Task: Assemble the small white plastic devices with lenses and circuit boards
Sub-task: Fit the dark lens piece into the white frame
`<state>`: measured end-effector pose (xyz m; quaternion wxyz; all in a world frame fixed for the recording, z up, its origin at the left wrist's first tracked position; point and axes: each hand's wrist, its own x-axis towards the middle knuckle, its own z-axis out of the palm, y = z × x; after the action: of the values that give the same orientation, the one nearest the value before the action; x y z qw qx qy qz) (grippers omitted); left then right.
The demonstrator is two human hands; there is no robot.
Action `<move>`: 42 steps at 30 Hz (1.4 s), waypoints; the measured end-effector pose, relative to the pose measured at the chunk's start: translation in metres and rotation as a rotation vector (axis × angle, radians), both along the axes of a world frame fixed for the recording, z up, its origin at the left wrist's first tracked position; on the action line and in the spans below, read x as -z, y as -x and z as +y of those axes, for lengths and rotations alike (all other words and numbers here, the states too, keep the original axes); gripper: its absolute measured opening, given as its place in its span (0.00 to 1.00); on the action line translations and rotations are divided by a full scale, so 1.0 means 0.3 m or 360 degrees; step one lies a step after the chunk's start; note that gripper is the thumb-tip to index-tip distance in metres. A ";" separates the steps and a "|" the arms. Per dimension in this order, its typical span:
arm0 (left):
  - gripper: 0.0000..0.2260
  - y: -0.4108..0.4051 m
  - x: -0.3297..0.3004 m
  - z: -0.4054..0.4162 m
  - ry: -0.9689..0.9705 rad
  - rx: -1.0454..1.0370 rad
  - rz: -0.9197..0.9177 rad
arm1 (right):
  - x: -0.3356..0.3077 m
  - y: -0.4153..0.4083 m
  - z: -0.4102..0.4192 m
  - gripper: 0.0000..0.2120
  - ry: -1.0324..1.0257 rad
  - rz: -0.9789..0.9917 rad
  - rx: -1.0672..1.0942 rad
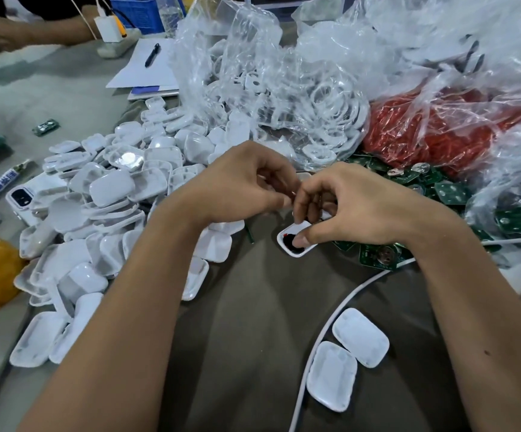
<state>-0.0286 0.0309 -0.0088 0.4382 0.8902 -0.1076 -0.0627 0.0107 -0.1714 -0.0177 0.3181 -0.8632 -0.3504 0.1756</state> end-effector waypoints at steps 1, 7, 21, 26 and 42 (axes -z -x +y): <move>0.09 0.004 -0.003 0.009 -0.0003 0.0034 0.0112 | 0.001 0.001 0.003 0.13 0.0007 0.0003 0.0001; 0.12 0.021 -0.010 0.032 0.0034 0.0133 0.0487 | 0.002 0.007 0.010 0.16 0.0090 -0.0065 0.0105; 0.10 0.029 -0.023 -0.010 -0.0183 0.0259 0.0385 | 0.001 0.016 0.015 0.17 0.0170 -0.0070 0.0149; 0.10 0.022 -0.012 -0.015 -0.0206 0.0308 0.0326 | -0.013 0.013 -0.013 0.16 0.0045 -0.0028 0.0127; 0.04 -0.004 0.031 -0.048 -0.0224 -0.0021 -0.0019 | 0.006 -0.031 -0.046 0.12 -0.0280 -0.0413 0.0720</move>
<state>-0.0276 0.0164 -0.0182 0.3742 0.9199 -0.0996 -0.0618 0.0200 -0.1851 -0.0196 0.3755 -0.9039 -0.2004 -0.0430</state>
